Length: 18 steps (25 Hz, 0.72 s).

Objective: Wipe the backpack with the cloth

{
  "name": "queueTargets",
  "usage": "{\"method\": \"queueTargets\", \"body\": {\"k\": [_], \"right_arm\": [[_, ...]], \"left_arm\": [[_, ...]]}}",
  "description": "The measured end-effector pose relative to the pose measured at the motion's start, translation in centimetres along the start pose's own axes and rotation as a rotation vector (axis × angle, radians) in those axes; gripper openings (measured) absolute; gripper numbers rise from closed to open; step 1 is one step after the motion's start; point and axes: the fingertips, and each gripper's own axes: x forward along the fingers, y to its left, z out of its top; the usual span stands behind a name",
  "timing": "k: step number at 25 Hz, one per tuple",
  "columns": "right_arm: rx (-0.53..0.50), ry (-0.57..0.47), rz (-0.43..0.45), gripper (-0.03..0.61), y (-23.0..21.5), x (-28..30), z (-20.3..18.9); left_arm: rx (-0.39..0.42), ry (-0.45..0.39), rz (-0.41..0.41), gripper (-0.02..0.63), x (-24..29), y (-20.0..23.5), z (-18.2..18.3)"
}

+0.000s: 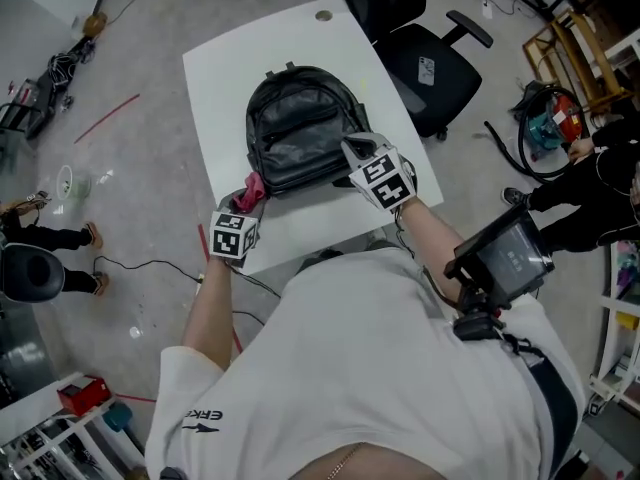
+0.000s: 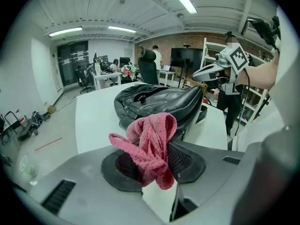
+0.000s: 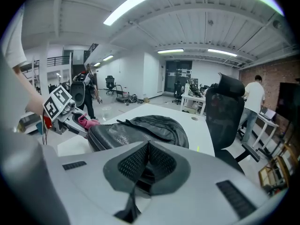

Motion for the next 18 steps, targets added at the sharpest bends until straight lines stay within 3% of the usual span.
{"method": "queueTargets", "body": {"k": [4,8,11,18], "right_arm": [[0.007,-0.017,0.032,0.003,-1.4,-1.3,-1.0],[0.017,-0.043,0.055,0.003,-2.6,-2.6,-1.9],[0.018,-0.061,0.067,0.003,-3.6,-3.2,-2.3],[0.010,-0.077,0.082,0.003,-5.9,-4.3,-3.4]], "left_arm": [[0.003,-0.024,0.087,0.137,-0.7,-0.8,1.9],[-0.027,-0.099,0.188,0.137,-2.2,-1.2,5.0],[0.003,-0.136,0.247,0.137,-3.0,-1.9,7.6],[0.109,-0.179,0.246,0.137,-0.8,-5.0,14.6]]}}
